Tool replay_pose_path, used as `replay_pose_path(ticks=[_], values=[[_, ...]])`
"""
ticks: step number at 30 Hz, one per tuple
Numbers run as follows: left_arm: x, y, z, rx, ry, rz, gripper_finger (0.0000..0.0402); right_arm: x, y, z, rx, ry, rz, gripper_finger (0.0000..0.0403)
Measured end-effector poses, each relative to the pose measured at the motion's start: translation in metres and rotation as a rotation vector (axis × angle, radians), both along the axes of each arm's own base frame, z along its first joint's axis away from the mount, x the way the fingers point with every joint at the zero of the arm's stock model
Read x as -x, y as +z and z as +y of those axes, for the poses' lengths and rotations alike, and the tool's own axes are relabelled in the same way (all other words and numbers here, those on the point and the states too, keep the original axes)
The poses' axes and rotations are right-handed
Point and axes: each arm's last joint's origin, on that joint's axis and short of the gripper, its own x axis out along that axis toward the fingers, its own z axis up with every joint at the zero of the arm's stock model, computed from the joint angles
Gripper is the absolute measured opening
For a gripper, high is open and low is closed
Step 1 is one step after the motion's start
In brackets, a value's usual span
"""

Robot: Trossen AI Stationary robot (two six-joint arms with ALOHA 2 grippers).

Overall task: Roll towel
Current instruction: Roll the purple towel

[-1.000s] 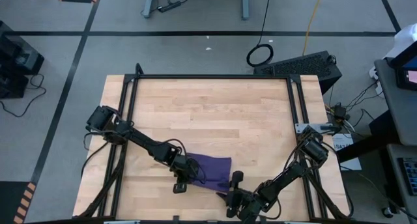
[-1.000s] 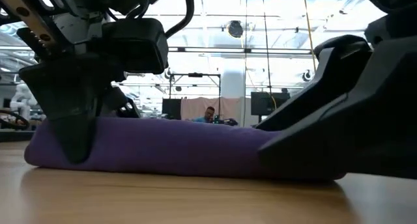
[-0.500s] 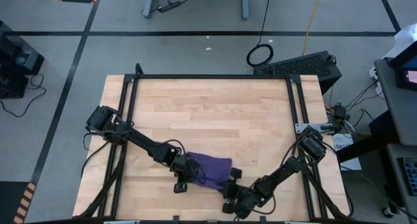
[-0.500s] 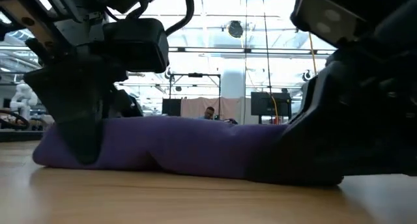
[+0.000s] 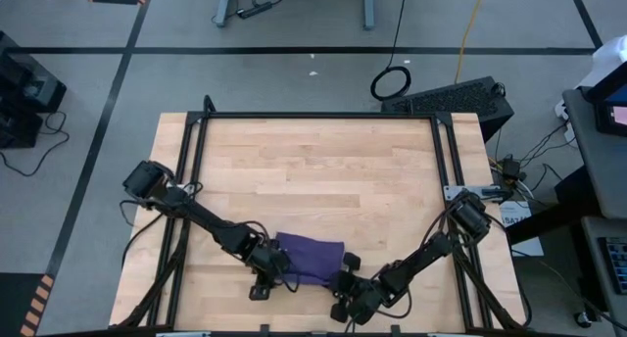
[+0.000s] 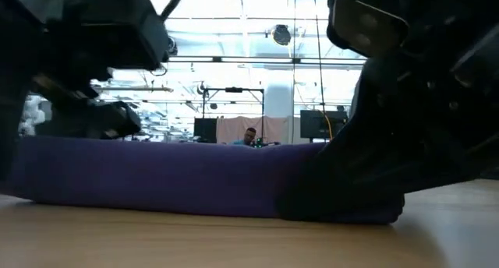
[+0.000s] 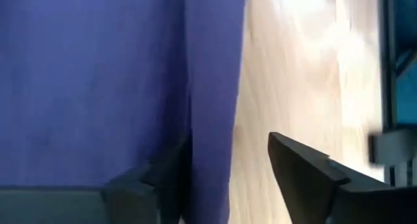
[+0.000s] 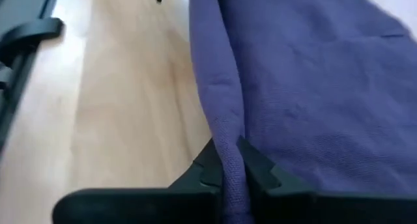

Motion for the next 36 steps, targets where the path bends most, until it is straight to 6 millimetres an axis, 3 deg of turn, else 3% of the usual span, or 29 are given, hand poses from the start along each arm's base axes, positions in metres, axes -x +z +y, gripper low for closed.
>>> replay_pose_path(ticks=[7,10,14,19,25,31,36], values=[[0.034,0.029,-0.001,-0.191,0.023,0.011,0.0226,-0.005,0.0,-0.002,-0.143,0.027,0.038,0.0006],[0.04,0.042,-0.013,-0.269,0.022,-0.152,0.0226,-0.007,0.0,-0.003,-0.174,0.009,0.042,0.0007],[0.037,0.05,-0.045,-0.281,-0.022,-0.448,0.0226,-0.008,-0.001,-0.005,-0.191,-0.002,0.04,0.0007],[0.04,0.027,-0.074,-0.38,-0.095,-0.575,0.0226,-0.011,0.0,-0.006,-0.247,-0.004,0.043,0.0008],[0.039,-0.013,-0.079,-0.517,-0.08,-0.526,0.0226,-0.013,0.001,-0.007,-0.263,0.001,0.036,0.0008],[0.039,-0.028,-0.081,-0.549,-0.069,-0.505,0.0224,-0.013,0.001,-0.007,-0.278,-0.013,0.037,0.0008],[0.039,-0.029,-0.079,-0.543,-0.022,-0.487,0.0181,-0.013,0.001,-0.007,-0.281,-0.016,0.035,0.0009]])
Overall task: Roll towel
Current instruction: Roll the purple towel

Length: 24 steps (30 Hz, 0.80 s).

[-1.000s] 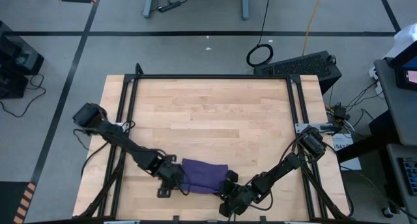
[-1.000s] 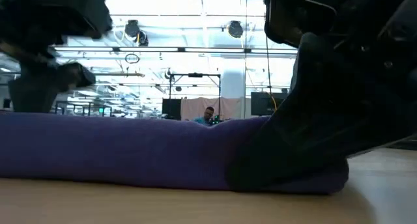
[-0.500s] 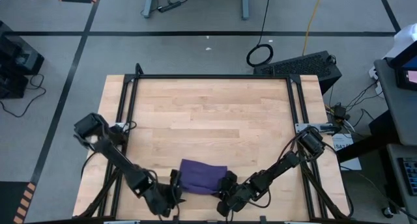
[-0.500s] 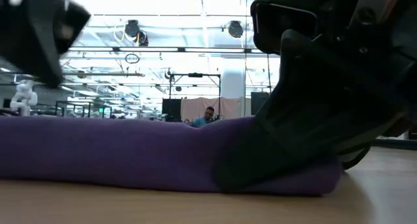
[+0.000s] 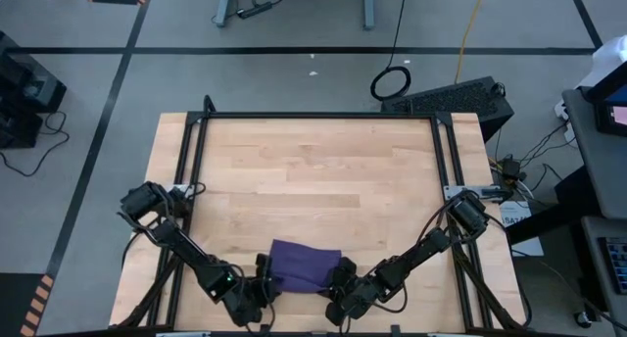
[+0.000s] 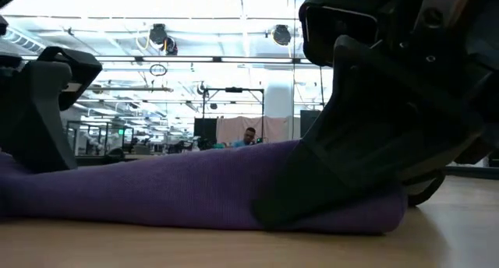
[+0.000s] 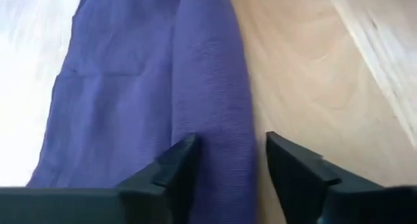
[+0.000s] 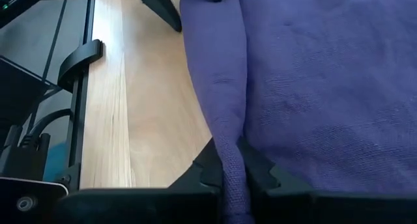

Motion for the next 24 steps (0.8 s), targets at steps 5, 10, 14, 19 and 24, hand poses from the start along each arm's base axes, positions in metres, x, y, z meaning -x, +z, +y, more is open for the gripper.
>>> replay_pose_path(ticks=[5,10,14,19,24], values=[[-0.001,-0.001,0.002,0.034,0.057,-0.002,0.0103,0.001,0.001,0.003,0.032,0.013,-0.031,0.0032],[-0.001,0.0,0.003,0.052,0.08,-0.001,0.0023,0.008,0.015,0.006,0.124,0.053,-0.045,0.0099],[-0.001,0.009,0.006,0.092,0.068,0.022,0.0013,0.022,0.037,0.012,0.267,0.121,-0.064,0.0154],[-0.009,0.027,0.015,0.213,0.071,0.046,0.0017,0.04,0.054,0.037,0.538,0.244,-0.201,0.0198],[-0.018,0.031,0.027,0.306,0.076,0.121,0.0017,0.041,0.043,0.053,0.645,0.271,-0.305,0.021]])
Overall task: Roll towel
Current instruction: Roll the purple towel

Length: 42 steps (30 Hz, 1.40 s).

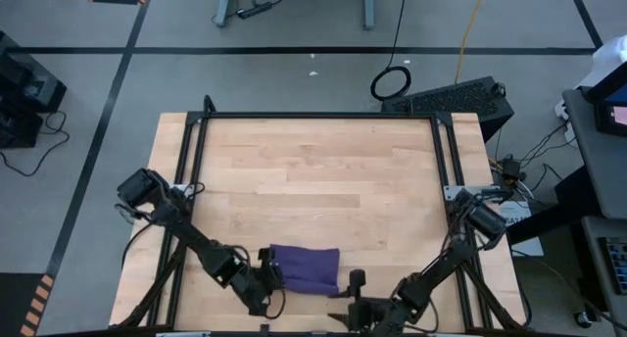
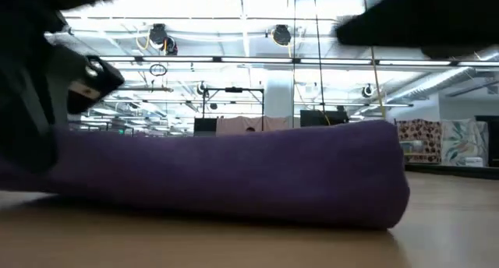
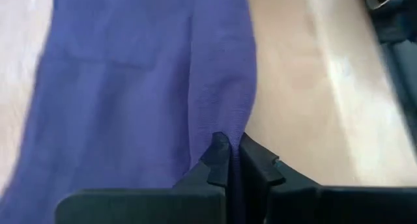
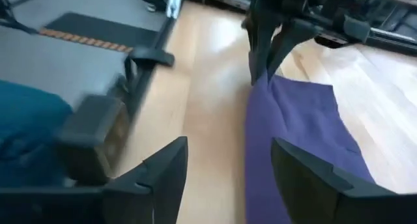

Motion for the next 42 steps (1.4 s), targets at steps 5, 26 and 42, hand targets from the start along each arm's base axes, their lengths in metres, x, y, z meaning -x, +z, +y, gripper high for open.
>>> replay_pose_path(ticks=[5,26,42], values=[[-0.004,-0.005,0.015,0.029,0.048,0.106,0.0017,-0.012,-0.035,-0.006,0.038,-0.078,-0.023,0.0216],[-0.008,-0.005,0.02,0.058,0.045,0.138,0.0017,-0.036,-0.053,-0.033,0.036,-0.09,0.049,0.0232],[-0.002,-0.005,0.012,0.037,0.029,0.121,0.0076,-0.04,-0.061,-0.048,-0.194,-0.251,0.103,0.0118]])
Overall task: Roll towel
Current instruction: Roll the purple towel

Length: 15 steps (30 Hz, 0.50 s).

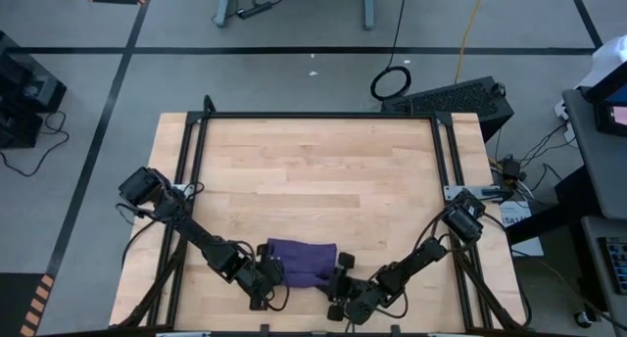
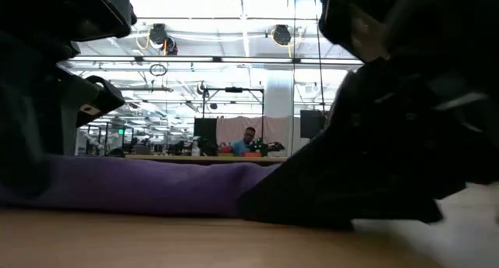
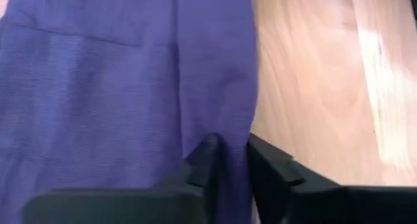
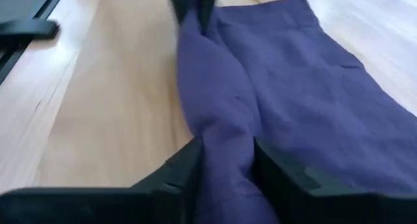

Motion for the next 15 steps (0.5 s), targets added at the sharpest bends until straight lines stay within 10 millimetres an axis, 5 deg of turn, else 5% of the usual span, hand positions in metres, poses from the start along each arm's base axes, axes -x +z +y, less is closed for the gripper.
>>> replay_pose_path(ticks=[8,15], values=[[0.016,0.005,-0.007,-0.014,-0.007,0.053,0.02,-0.003,0.002,-0.003,-0.18,-0.049,0.001,0.0043],[0.04,0.039,-0.011,-0.089,0.03,-0.061,0.0262,-0.011,0.016,-0.009,-0.382,-0.003,0.054,0.0029]])
